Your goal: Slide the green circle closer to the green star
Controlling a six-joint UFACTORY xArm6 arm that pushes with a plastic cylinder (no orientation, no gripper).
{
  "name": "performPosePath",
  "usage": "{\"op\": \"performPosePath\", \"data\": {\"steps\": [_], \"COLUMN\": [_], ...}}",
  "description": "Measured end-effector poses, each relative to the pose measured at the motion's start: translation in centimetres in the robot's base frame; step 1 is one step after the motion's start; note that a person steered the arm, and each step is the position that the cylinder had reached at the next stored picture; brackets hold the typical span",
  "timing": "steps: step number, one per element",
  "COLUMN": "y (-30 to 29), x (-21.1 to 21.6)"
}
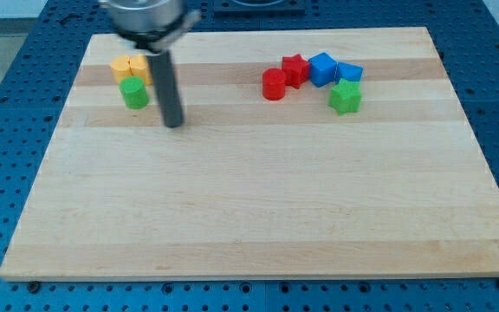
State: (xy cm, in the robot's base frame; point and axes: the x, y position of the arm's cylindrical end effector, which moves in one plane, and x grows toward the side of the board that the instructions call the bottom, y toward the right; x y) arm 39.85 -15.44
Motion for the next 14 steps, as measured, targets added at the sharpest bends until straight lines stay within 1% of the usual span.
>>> {"op": "performPosePath", "data": {"steps": [1, 2, 3, 4, 5, 7, 8, 9, 10, 11, 12, 14], "y": [-6.7, -10.8, -13.2, -13.4, -10.6, -3.3, -3.1, -5.7, -6.9, -5.5, -2.4, 3.7], "x": [-0.2, -1.6, -4.2, -6.1, -6.1, -3.0, -3.0, -4.5, -6.7, -7.2, -6.5, -3.4]}}
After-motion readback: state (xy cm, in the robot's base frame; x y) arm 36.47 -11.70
